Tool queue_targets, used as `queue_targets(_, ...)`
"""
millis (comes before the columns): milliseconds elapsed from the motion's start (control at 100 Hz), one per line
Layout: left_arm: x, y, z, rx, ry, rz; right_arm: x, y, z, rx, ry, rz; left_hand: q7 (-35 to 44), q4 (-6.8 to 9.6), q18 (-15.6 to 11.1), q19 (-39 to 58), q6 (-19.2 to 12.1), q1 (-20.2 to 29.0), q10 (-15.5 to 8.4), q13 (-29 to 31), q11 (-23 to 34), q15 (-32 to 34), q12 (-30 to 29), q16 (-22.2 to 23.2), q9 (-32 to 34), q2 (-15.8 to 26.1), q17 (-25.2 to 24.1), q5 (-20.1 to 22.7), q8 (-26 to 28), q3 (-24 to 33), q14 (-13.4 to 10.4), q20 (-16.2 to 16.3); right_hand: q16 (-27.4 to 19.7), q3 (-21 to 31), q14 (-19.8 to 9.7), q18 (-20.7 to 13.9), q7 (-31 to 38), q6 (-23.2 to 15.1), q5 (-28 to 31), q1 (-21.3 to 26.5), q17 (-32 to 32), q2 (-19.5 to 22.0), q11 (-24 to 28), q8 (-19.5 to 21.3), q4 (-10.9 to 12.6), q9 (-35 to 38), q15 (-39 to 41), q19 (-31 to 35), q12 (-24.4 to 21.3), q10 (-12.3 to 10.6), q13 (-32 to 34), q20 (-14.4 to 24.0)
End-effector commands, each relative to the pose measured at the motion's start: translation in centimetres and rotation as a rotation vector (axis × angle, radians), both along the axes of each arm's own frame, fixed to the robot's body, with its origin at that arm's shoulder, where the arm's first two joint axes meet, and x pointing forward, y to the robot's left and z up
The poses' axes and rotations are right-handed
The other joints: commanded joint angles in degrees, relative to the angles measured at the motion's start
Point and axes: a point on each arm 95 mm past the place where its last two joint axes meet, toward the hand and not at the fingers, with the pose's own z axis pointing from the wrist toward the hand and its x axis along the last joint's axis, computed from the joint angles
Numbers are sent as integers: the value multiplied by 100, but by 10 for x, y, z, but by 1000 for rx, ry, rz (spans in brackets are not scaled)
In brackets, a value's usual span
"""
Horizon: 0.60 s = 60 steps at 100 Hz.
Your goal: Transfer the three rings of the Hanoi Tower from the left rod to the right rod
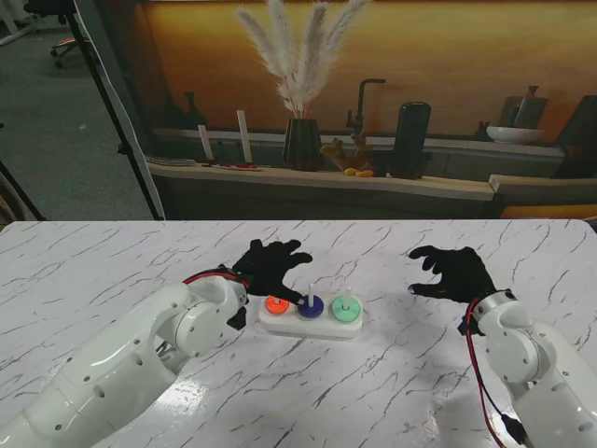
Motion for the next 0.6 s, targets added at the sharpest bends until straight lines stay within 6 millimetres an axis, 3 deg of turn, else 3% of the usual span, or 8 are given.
queue_targets(0,-1,-9,-2,-3,16,-31,-3,3,-2,8,4,1,30,82,23,-246,132,-101,0,-209,-31,-132,-56,-60,-130,-150,-116,-80,40,46,-25,-103,74,-51,-35,1864,25,-171,74,-5,-74,73,70,44,91,77,84,84,60,-91,52,1)
queue_targets(590,7,-26,-16,96,46,-100,-4,-1,-2,4,2,-8,-6,133,36,-576,298,-194,-21,-337,-42,-246,-52,-190,-191,-490,-109,-275,156,241,-65,-176,76,-57,-38,1862,28,-163,79,1,-77,74,76,45,90,79,89,83,64,-94,54,2)
